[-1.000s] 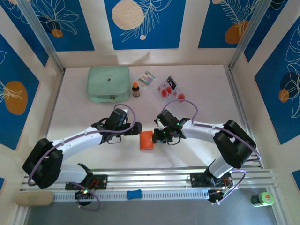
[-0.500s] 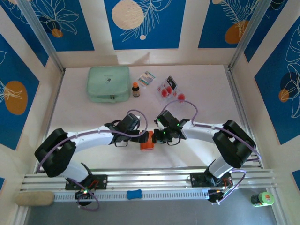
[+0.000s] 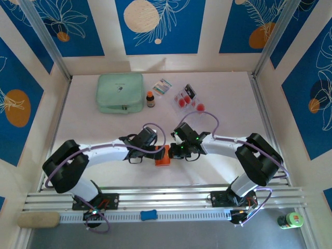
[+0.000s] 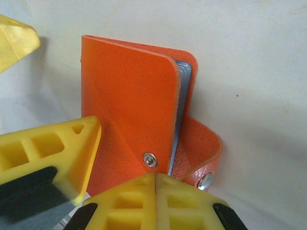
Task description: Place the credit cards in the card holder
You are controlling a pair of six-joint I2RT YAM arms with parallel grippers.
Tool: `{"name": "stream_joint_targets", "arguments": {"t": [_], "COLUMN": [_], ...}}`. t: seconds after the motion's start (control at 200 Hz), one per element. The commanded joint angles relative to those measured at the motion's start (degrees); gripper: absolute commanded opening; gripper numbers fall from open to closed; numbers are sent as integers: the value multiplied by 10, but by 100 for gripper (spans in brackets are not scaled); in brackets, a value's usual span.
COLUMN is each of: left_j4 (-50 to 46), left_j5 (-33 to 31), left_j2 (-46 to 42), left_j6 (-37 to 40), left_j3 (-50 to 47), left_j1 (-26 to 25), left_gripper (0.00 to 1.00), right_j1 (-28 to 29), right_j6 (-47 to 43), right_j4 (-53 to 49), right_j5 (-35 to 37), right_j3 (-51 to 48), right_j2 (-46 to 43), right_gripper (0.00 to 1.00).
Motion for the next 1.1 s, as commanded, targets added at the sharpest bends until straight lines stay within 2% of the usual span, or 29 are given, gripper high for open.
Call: {"name": "stream_joint_targets", "arguments": {"t": [0.0,0.175,0.325,0.475,0.62,0.975,1.095], "left_j4": [-21,-51,-80,-84,-80,-72,-72], "left_j5": [-18,-52,-87,-101,-103,-107,-108], "left_j2": [12,26,31,28,25,18,17], "left_j6": [20,36,46,51,49,47,47], "left_j3": [-6,3,13,12,8,-2,-2], "left_j1": [-9,-22,-34,-39,-42,-44,-45], "left_gripper": [100,100,100,100,100,100,100], "right_j1": [-6,-26,-47,-47,-35,-11,-11], "right_j6": [3,-4,-19,-30,-31,-35,-38], "right_j4": [-27,-66,-97,-111,-117,-131,-141], "right_j5": [-6,12,12,6,12,32,44], "right_j3": [4,9,14,26,40,84,91], "right_j2": [-15,-69,-75,-59,-44,8,22], "right_gripper": [1,1,2,26,36,37,31]}}
